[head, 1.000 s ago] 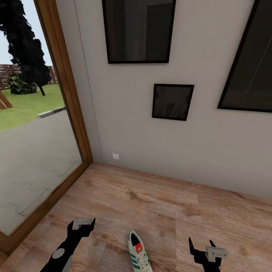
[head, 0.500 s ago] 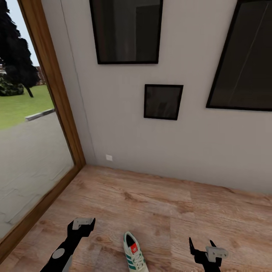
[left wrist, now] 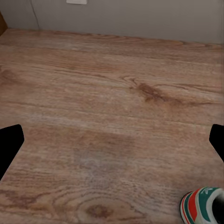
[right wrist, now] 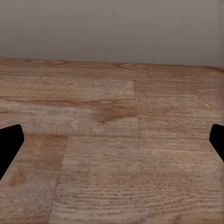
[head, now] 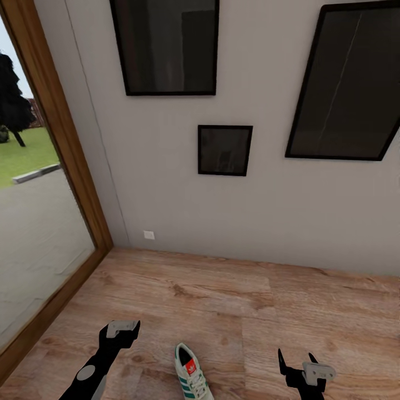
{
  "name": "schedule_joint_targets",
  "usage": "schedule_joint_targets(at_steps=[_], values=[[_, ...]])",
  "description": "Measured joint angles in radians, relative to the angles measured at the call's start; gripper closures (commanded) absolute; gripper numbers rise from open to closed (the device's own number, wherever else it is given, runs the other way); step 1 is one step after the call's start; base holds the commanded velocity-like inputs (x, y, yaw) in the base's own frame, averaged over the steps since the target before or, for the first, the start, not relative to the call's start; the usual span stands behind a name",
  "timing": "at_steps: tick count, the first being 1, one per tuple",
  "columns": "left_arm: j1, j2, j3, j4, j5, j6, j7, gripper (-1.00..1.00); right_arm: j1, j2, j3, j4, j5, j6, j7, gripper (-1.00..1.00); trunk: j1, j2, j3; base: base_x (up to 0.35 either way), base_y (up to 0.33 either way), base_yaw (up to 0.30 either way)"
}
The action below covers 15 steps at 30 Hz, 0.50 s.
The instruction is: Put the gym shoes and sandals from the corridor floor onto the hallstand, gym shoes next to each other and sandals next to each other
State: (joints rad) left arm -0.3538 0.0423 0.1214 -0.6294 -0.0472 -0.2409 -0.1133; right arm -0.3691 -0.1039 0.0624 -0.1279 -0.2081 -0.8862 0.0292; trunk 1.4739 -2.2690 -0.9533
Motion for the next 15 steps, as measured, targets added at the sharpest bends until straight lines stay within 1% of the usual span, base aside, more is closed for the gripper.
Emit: schedule_joint_targets(at_steps=[8, 15], values=[[0.000, 0.000, 0.000, 0.000, 0.000, 0.000, 0.000, -1.00, 0.000, 0.001, 0.000, 0.000, 0.000, -0.001, 0.000, -1.00, 0.000, 0.000, 0.000, 0.000, 0.004, -0.013], [0.001, 0.003, 0.004, 0.002, -0.001, 0.002, 0.000, -1.00, 0.001, -0.004, -0.001, 0.010, 0.001, 0.000, -0.001, -1.00, 0.000, 0.000, 0.000, 0.000, 0.001, -0.002]])
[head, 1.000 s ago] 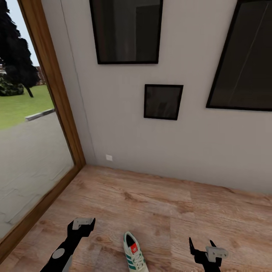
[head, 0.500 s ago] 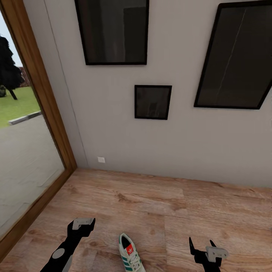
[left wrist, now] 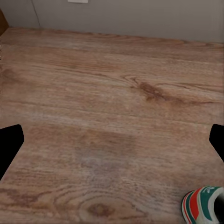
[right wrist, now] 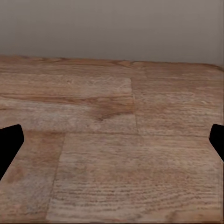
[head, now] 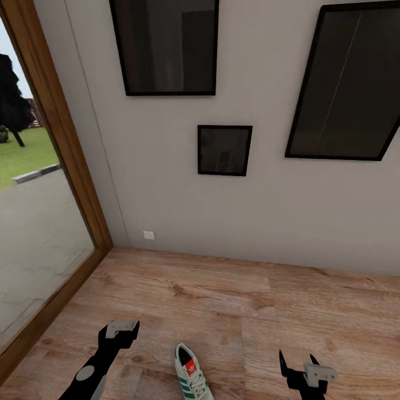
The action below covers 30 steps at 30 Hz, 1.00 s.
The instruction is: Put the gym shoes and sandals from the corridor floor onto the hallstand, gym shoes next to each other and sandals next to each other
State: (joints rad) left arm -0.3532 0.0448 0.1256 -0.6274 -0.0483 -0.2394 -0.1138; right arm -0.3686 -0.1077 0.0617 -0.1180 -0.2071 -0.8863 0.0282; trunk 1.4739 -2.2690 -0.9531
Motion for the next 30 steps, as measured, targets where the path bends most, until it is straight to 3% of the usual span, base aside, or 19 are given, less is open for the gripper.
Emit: schedule_joint_targets(at_steps=[10, 19, 30], values=[[0.016, 0.002, 0.014, 0.005, 0.000, -0.001, 0.000, -1.00, 0.001, -0.018, 0.000, 0.067, -0.001, -0.002, 0.000, -1.00, 0.000, 0.000, 0.000, 0.000, 0.014, 0.000], [0.030, 0.002, 0.016, -0.001, 0.001, -0.001, 0.000, -1.00, 0.001, -0.021, 0.001, 0.073, -0.001, -0.002, 0.000, -1.00, 0.000, 0.000, 0.000, 0.000, 0.145, 0.000], [0.032, 0.002, 0.017, -0.002, 0.001, -0.001, 0.001, -1.00, 0.001, -0.019, 0.001, 0.073, -0.001, -0.002, 0.000, -1.00, 0.000, 0.000, 0.000, 0.000, 0.010, 0.000]])
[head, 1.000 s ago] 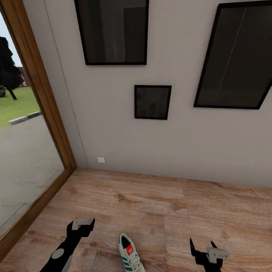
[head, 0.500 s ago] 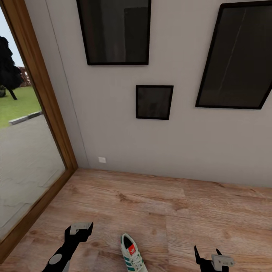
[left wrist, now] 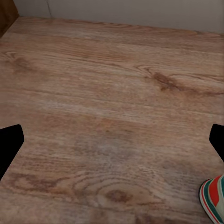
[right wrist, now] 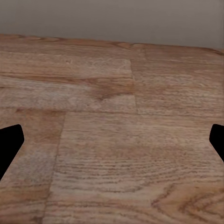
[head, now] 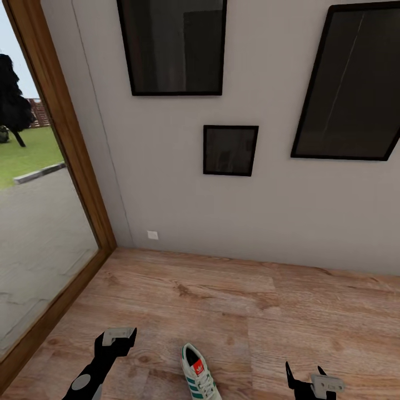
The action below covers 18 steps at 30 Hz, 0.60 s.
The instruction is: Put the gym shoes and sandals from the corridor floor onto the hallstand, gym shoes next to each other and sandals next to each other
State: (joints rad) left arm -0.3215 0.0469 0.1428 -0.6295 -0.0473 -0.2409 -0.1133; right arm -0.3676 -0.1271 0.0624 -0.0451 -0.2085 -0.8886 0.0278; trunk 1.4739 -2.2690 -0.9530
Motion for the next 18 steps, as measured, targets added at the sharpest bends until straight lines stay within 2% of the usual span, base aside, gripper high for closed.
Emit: schedule_joint_targets(at_steps=[7, 12, 18], values=[[0.000, 0.000, 0.000, 0.000, 0.000, 0.000, 0.000, -1.00, 0.000, 0.000, 0.000, 0.001, 0.000, 0.001, 0.000, -1.00, 0.000, 0.000, 0.000, 0.000, 0.000, -0.007], [0.000, 0.000, 0.000, 0.000, 0.000, 0.000, 0.000, -1.00, 0.000, 0.000, 0.000, 0.001, 0.000, 0.001, 0.000, -1.00, 0.000, 0.000, 0.001, 0.000, 0.001, -0.134], [0.000, 0.000, 0.000, 0.000, 0.000, 0.000, 0.001, -1.00, 0.000, 0.000, 0.000, 0.001, 0.000, 0.001, -0.001, -1.00, 0.000, 0.000, 0.003, 0.000, 0.137, -0.082]])
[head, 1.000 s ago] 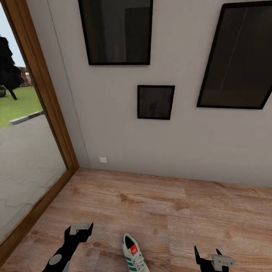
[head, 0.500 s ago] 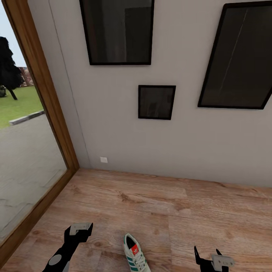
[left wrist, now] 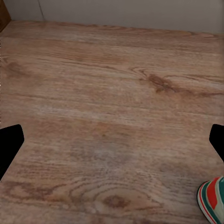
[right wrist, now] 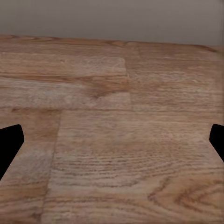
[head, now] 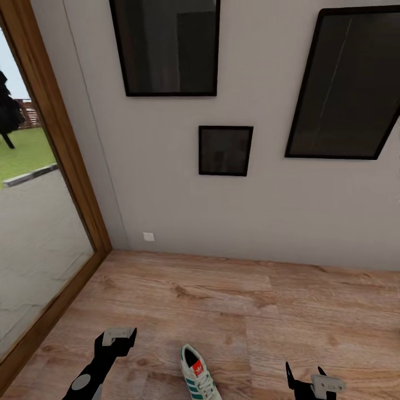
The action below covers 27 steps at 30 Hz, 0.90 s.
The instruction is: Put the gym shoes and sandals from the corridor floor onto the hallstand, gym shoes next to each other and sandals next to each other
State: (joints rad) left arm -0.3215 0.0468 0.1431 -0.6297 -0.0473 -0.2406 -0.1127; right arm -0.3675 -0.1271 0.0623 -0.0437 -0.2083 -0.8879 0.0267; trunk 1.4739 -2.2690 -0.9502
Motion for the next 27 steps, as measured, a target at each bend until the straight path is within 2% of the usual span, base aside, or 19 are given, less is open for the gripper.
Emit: schedule_joint_targets(at_steps=[6, 16, 27], values=[[0.000, 0.000, 0.000, 0.000, 0.000, 0.000, 0.000, -1.00, 0.000, 0.000, 0.000, 0.001, 0.000, 0.000, 0.000, -1.00, 0.000, 0.000, 0.000, 0.000, 0.119, -0.015], [0.000, 0.001, 0.000, 0.000, 0.000, 0.000, 0.000, -1.00, 0.000, 0.000, 0.000, 0.002, -0.001, 0.000, 0.000, -1.00, 0.000, 0.000, 0.000, 0.000, 0.017, -0.001], [0.000, 0.000, 0.024, 0.000, 0.000, 0.000, -0.002, -1.00, 0.000, 0.000, 0.000, 0.002, 0.000, 0.000, 0.000, -1.00, 0.000, 0.000, 0.000, 0.000, 0.184, 0.000]])
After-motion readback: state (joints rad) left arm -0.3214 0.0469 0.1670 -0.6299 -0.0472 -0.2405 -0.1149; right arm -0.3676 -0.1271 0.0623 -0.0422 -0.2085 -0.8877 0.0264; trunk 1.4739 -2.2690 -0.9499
